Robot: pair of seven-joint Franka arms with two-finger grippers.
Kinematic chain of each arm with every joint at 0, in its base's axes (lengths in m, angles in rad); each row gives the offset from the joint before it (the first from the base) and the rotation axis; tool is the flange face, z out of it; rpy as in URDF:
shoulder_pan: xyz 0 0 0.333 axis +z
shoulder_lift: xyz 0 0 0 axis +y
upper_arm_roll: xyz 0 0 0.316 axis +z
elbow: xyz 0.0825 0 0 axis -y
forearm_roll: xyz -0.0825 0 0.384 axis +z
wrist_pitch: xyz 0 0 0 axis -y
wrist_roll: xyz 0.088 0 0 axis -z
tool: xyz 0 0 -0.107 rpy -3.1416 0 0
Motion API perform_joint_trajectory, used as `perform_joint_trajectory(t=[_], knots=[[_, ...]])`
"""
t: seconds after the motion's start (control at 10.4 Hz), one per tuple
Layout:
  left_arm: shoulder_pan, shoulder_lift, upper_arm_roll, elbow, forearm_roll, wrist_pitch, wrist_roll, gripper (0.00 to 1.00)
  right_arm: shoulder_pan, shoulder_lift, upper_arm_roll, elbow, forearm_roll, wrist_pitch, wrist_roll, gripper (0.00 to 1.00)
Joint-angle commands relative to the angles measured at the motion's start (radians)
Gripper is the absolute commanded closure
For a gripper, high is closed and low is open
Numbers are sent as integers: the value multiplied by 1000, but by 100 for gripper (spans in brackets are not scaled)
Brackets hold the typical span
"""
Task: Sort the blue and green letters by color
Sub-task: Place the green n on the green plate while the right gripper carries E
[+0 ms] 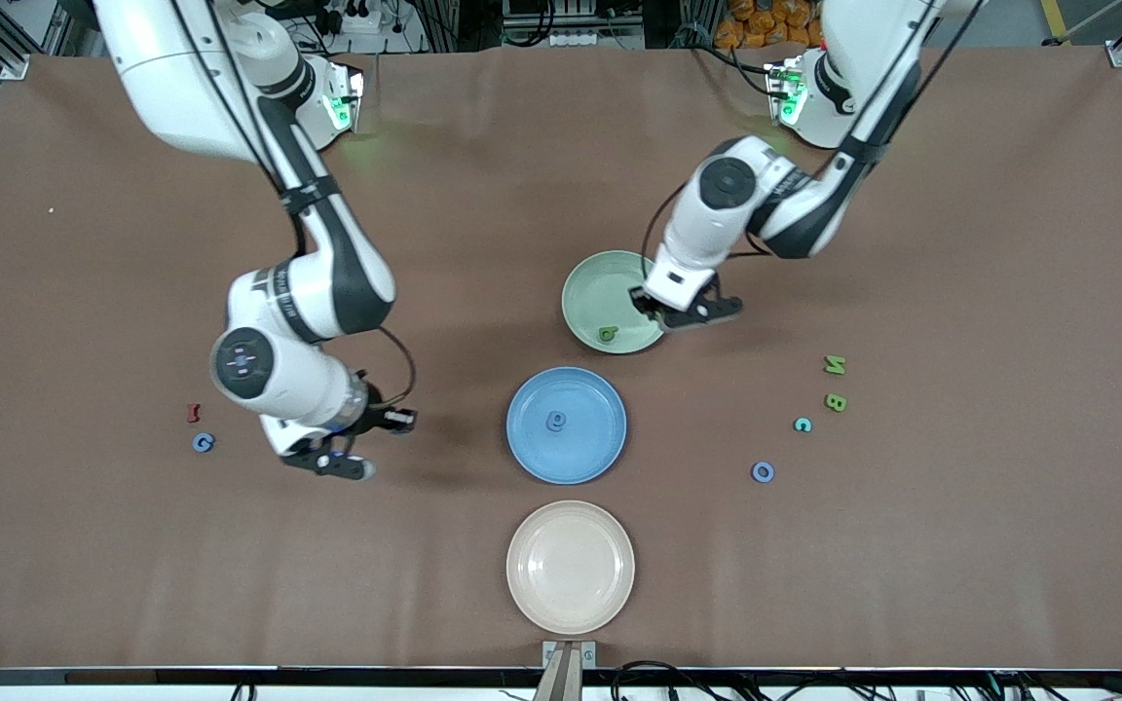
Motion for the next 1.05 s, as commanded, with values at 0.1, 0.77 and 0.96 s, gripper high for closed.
perform_joint_trajectory(t=[0.1, 0.77, 0.96], knots=[[-111, -2, 10, 9, 0, -9, -133, 100, 108, 48, 1, 95, 17, 16, 106, 94], [-59, 2, 22, 64, 5, -26, -199, 0, 202, 71, 20, 115, 17, 223, 168, 94], [42, 5, 22, 122, 9, -32, -188, 0, 231, 80, 20, 116, 15, 267, 171, 94]])
